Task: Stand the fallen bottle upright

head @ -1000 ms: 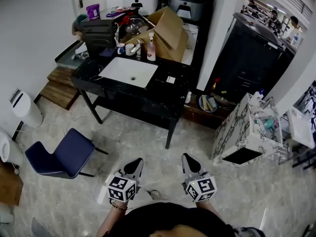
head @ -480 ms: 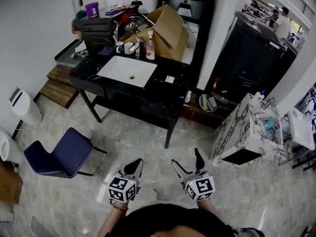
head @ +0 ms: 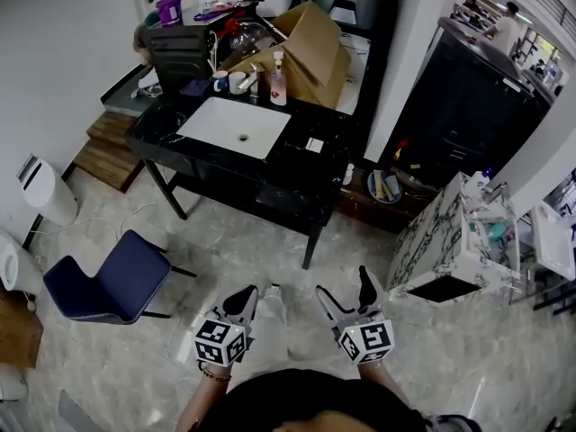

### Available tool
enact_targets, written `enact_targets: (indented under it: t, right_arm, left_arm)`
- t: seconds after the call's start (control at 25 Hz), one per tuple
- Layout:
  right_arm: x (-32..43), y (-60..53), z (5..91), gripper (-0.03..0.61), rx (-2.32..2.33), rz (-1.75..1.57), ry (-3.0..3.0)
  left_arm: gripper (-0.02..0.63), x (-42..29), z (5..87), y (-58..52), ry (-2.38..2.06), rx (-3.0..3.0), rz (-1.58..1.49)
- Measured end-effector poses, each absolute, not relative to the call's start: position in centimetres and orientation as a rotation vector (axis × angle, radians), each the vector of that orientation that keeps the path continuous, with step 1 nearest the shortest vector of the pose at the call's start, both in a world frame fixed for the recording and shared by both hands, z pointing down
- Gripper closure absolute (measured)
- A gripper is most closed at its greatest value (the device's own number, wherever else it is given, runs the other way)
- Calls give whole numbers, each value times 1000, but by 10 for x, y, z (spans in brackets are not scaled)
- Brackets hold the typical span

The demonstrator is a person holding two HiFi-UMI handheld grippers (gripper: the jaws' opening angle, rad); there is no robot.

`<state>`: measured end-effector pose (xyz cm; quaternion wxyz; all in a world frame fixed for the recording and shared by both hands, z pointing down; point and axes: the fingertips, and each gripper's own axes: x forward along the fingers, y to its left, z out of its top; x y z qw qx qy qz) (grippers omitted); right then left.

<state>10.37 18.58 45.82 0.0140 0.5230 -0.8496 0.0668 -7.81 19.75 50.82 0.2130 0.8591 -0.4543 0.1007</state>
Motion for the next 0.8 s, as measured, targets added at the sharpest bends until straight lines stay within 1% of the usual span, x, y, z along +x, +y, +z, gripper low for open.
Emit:
enact_targets:
  t: [0.24, 0.4, 0.8]
  right_arm:
    - [113, 147, 454, 120, 1679, 143, -2635]
    - [115, 110, 457, 120, 1710, 169, -2628]
    - [111, -18, 447, 120, 1736, 146, -2599]
  left_arm:
    - [611, -76, 513, 154, -1240, 2388, 278]
    - [611, -76, 511, 113, -1230, 2409, 282]
    - [611, -77, 502, -16, -1176, 2435, 270]
